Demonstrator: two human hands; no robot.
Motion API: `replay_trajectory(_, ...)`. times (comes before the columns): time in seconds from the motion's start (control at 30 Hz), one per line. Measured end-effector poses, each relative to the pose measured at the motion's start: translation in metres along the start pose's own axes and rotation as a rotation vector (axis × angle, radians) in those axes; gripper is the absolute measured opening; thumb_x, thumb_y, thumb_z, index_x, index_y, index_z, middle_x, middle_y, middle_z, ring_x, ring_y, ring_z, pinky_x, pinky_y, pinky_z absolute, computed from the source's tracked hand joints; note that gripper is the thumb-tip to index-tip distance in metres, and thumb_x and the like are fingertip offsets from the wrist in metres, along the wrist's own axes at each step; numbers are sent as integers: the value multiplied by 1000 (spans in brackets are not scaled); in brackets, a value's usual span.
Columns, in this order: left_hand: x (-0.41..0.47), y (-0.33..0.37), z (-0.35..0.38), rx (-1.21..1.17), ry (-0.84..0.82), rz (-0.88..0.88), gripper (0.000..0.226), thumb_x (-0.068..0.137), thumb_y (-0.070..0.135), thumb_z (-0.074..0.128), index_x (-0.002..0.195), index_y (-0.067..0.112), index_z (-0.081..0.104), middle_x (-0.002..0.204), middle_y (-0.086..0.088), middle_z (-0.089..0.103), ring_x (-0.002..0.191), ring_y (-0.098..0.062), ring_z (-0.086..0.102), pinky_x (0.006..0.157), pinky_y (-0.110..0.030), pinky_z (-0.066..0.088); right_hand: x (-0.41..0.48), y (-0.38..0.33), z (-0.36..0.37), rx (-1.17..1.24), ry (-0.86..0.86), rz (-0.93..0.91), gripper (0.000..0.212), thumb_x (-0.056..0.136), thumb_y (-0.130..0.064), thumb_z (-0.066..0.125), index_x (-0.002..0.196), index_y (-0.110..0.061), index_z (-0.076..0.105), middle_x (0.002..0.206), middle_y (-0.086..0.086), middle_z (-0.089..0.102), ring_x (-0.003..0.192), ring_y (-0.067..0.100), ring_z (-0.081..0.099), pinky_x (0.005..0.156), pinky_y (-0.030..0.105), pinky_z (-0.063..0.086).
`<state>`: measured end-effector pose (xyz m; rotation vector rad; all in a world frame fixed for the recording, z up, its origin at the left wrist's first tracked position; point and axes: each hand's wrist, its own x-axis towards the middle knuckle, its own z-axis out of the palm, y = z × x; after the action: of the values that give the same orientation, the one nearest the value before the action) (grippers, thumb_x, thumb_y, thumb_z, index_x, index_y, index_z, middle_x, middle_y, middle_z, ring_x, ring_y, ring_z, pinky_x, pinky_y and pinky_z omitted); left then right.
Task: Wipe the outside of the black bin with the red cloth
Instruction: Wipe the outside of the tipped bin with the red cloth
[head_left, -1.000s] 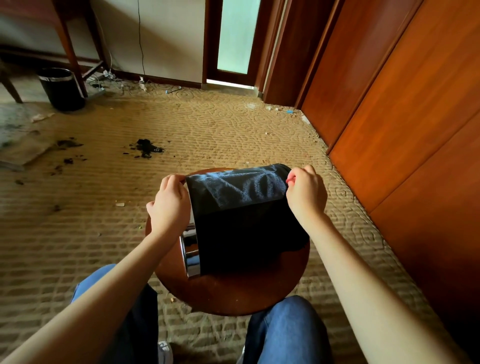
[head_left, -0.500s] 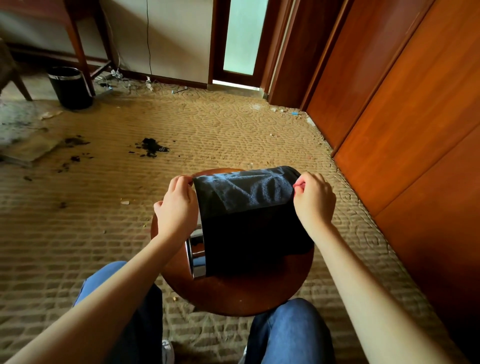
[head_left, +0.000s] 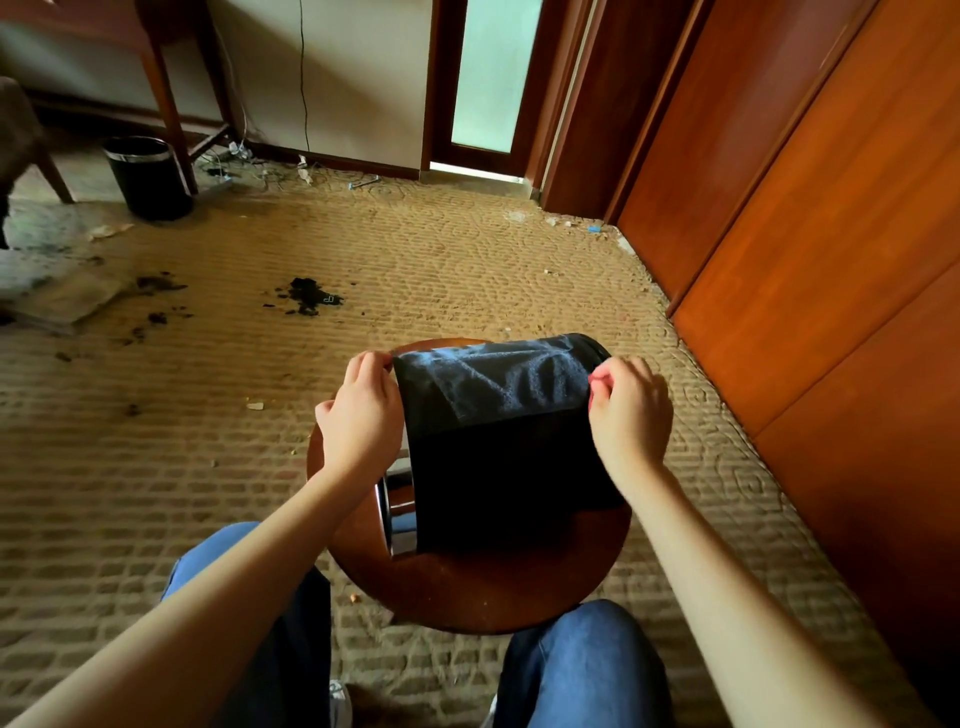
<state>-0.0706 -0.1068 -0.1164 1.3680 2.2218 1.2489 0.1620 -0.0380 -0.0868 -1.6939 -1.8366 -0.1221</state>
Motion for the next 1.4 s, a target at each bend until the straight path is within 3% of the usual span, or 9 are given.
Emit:
replay_trajectory(0.1, 1, 1, -1, 13, 0, 1, 32, 100, 20, 30, 124, 21, 51, 133, 4, 49, 112, -19, 52, 89, -37, 22, 19, -6, 2, -69, -52, 31, 10, 88, -7, 56, 88, -16, 62, 100, 6, 59, 94, 34, 50, 72, 40, 39)
replay_trajectory(0.3, 14, 1, 1, 5, 3, -49, 31, 98, 19, 30, 119, 20, 53, 128, 2, 51, 110, -20, 52, 93, -40, 24, -60, -3, 7, 49, 118, -146, 14, 90, -12, 51, 91, -13, 65, 89, 4, 62, 78, 29, 54, 65, 39, 46)
replay_trajectory(0.43, 8, 1, 2, 54, 24, 8, 30, 99, 19, 31, 118, 18, 54, 124, 0, 54, 113, -21, 51, 95, -42, 24, -51, 3, 3, -17, 110, -169, 10, 83, -6, 65, 82, -16, 66, 82, 2, 61, 73, 30, 55, 62, 37, 41)
replay_trajectory(0.63, -1, 0, 1, 98, 51, 54, 31, 98, 20, 34, 123, 20, 53, 129, 2, 54, 123, -19, 44, 101, -42, 23, 21, -3, 3, -45, -23, 21, 8, 90, -13, 59, 97, -13, 64, 100, 8, 63, 99, 35, 51, 77, 42, 36)
replay_trajectory(0.77, 10, 1, 2, 65, 51, 3, 28, 98, 20, 34, 117, 20, 55, 125, 2, 55, 124, -18, 42, 101, -42, 22, -17, -6, 8, 28, 102, -64, 5, 83, -5, 65, 85, -10, 64, 84, 11, 62, 81, 36, 57, 68, 42, 44)
replay_trajectory(0.9, 11, 2, 4, 59, 54, 2, 28, 98, 21, 33, 115, 20, 56, 121, 2, 56, 121, -17, 44, 100, -42, 23, -56, 3, 4, 68, 97, -137, 8, 82, -5, 67, 85, -12, 65, 81, 6, 62, 74, 31, 58, 65, 40, 46)
replay_trajectory(1.13, -8, 1, -1, 121, 64, 87, 29, 99, 22, 36, 122, 19, 54, 126, 3, 55, 123, -17, 41, 103, -41, 20, 24, -2, -1, -106, -58, 44, 12, 90, -12, 56, 92, -16, 67, 102, 8, 60, 101, 32, 51, 80, 41, 36)
replay_trajectory(1.27, -1, 2, -1, 112, 69, 58, 25, 97, 23, 38, 116, 20, 55, 122, 3, 55, 121, -18, 42, 102, -42, 21, -4, -9, 3, -14, 13, -8, 7, 86, -6, 60, 85, -11, 66, 91, 11, 59, 85, 36, 57, 72, 41, 41)
replay_trajectory(1.4, 6, 3, 1, 102, 69, 38, 22, 97, 23, 37, 110, 19, 55, 114, 1, 55, 117, -20, 44, 101, -43, 22, -64, -7, 3, 56, 95, -222, 13, 86, -14, 53, 83, -14, 66, 79, 4, 59, 70, 29, 59, 60, 37, 41)
